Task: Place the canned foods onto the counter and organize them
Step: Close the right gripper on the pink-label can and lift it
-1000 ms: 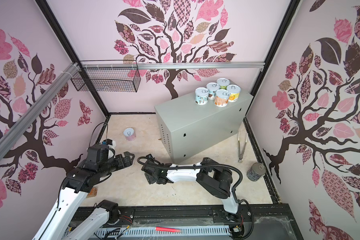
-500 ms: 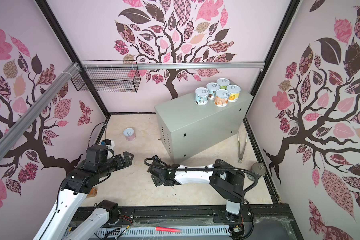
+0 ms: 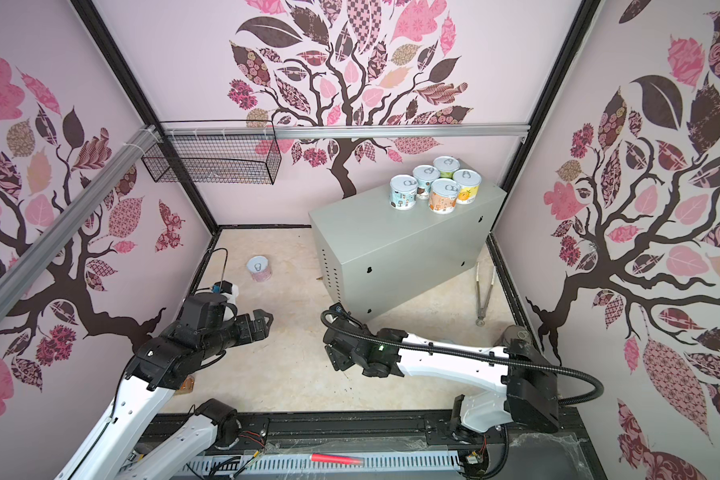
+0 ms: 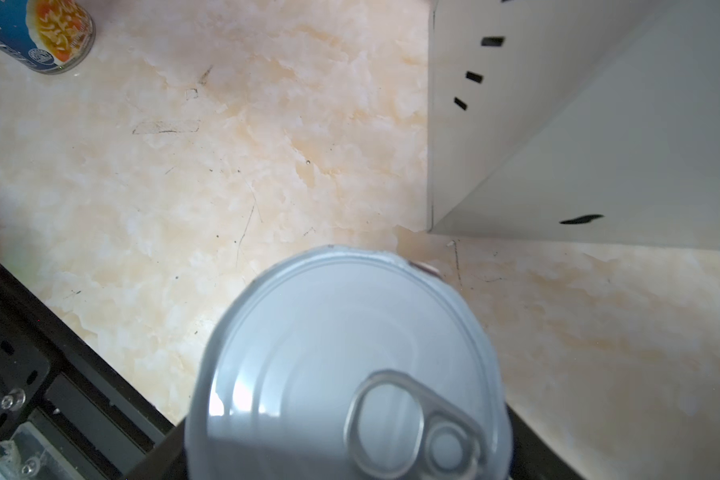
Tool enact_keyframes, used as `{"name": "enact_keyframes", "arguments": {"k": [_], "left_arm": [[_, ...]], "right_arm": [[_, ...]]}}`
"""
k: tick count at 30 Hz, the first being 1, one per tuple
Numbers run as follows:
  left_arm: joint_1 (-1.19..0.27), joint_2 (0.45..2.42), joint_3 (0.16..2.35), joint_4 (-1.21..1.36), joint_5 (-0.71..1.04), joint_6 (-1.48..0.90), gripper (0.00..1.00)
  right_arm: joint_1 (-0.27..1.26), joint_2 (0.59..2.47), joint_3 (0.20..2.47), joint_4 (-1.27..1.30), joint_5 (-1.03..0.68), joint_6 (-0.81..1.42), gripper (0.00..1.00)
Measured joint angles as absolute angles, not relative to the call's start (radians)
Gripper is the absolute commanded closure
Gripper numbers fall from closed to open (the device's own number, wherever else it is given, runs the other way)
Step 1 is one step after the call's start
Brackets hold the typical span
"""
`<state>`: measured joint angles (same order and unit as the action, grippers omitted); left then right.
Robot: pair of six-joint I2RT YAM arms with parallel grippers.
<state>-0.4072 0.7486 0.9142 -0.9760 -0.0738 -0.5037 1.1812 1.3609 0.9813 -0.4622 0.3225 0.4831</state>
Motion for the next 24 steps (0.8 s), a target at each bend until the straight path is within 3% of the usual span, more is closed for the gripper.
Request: {"name": "enact_keyframes", "arguments": {"k": [14, 24], "left_arm": [[-0.439, 0.815, 0.995, -1.072, -0.073, -0.504, 0.03], [-0.439, 0.852, 1.098, -1.154, 0.012, -0.493, 0.02]], "right_arm": [[1.181, 1.078, 0.934, -0.722, 0.379, 0.540, 0.44], [1.181, 0.984, 1.099, -0.969, 0.437, 0.555, 0.44]]}}
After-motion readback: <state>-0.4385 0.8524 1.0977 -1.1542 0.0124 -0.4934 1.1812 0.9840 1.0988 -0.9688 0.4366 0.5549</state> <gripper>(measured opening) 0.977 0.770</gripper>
